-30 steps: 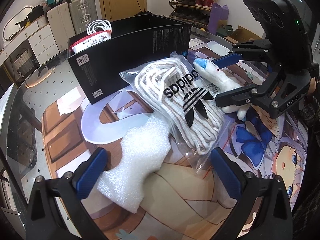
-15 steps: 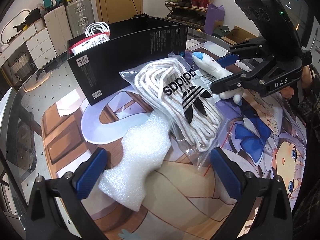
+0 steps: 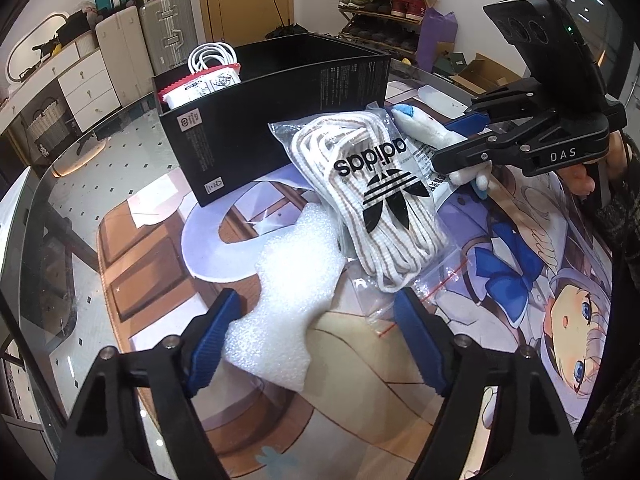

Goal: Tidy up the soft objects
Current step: 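Close left tool on the white foam piece while right tool grasps the plush toy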

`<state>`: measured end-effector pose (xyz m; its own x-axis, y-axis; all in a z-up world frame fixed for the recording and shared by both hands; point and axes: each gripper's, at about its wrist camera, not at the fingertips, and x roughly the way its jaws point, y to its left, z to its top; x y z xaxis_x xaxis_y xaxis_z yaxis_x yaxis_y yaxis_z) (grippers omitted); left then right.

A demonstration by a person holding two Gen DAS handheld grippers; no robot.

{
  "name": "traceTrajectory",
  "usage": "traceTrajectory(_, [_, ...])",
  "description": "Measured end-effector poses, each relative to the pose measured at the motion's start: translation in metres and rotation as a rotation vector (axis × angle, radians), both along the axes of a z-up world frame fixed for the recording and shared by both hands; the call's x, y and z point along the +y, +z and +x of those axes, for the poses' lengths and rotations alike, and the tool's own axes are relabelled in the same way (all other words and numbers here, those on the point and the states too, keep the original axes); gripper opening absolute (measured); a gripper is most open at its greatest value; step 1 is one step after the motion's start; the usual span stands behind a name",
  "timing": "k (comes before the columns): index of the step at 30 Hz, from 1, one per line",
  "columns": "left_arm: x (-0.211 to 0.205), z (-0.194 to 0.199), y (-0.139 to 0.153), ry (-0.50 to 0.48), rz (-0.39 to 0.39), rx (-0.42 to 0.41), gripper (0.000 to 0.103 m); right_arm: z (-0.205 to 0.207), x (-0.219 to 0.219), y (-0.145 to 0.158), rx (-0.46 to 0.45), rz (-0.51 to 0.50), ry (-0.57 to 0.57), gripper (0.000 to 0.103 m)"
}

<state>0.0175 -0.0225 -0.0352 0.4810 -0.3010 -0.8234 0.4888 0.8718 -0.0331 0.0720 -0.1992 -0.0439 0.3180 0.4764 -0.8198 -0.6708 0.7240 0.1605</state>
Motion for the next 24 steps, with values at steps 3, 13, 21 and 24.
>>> traceTrajectory(3, [0.002, 0.000, 0.002, 0.012, -0.002, -0.004, 0.060, 0.001, -0.002, 0.001, 0.000, 0.002, -0.006, 0.034])
traceTrajectory(13, [0.010, 0.007, 0.003, 0.056, -0.016, -0.006, 0.038, -0.002, -0.001, 0.000, 0.000, 0.008, -0.008, 0.034])
traceTrajectory(21, [0.017, 0.013, 0.004, 0.106, -0.020, -0.010, 0.033, -0.001, -0.002, 0.001, -0.005, 0.011, -0.017, 0.034])
traceTrajectory(24, [0.022, 0.015, 0.004, 0.122, -0.023, -0.007, 0.033, -0.002, -0.003, 0.001, -0.009, 0.014, -0.018, 0.034])
